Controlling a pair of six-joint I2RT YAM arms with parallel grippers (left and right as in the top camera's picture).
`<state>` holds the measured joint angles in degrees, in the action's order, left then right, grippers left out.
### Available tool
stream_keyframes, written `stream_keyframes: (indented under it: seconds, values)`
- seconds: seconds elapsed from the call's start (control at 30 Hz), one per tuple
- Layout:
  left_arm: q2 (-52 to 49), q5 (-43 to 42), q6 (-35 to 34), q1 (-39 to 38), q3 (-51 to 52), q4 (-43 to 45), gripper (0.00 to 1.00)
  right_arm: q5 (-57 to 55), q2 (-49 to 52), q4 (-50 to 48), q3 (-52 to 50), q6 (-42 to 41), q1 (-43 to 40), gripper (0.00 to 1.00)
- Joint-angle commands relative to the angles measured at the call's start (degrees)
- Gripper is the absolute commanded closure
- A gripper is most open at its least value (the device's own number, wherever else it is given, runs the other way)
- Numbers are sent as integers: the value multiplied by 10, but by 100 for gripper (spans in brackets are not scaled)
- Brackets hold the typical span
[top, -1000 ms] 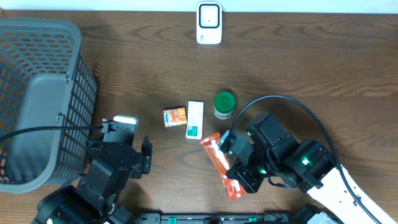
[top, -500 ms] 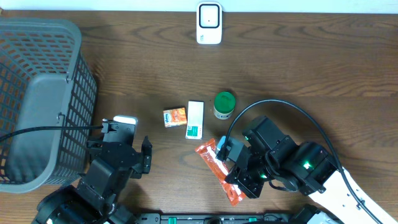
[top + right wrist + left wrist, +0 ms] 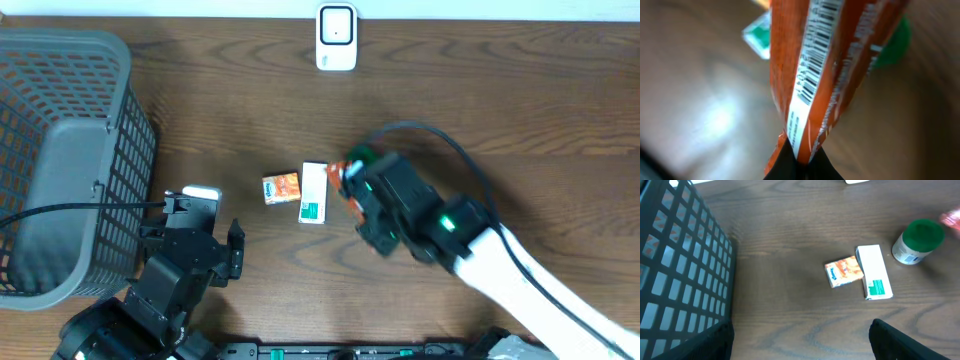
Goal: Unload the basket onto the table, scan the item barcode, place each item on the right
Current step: 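Carry the wrapper to the white scanner and hold barcode over it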
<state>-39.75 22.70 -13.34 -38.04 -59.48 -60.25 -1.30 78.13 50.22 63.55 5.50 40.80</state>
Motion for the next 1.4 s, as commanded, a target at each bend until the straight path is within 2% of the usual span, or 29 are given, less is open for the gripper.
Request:
stream_keyframes:
  seconds: [0.0,0.07,0.17,0.27,0.33,0.43,0.53,0.7,0.73,0.77,0.93,1.07,1.37]
  values:
    - [0,9,-3,-2,3,-2,15,-49,75,-5,103,31,-32,99]
    - [0,9,-3,-2,3,-2,15,-49,129,-3,225,70,-64,99]
    - [0,9,-3,-2,3,-2,15,-49,178,1,325,126,-96,99]
    - [0,9,-3,-2,3,-2,15,-102,236,0,391,175,-122,99]
    - [0,9,-3,-2,3,-2,15,-183,290,-15,424,209,-134,99]
    - [0,9,-3,-2,3,-2,15,-262,366,-70,446,261,-144,99]
    - [0,9,-3,-2,3,-2,15,-365,435,-174,450,342,-144,99]
    - [0,9,-3,-2,3,-2,15,-503,517,-410,450,541,-130,99]
    - [0,9,-3,-2,3,-2,15,-513,527,-447,450,573,-129,99]
    - [0,9,-3,-2,3,-2,15,-525,550,-529,450,644,-126,99]
    - [0,9,-3,-2,3,-2,15,-532,629,-693,450,834,-125,99]
    - [0,9,-3,-2,3,-2,15,-546,683,-723,450,891,-125,99]
    - [0,9,-3,-2,3,-2,15,-550,703,-723,450,895,-120,99]
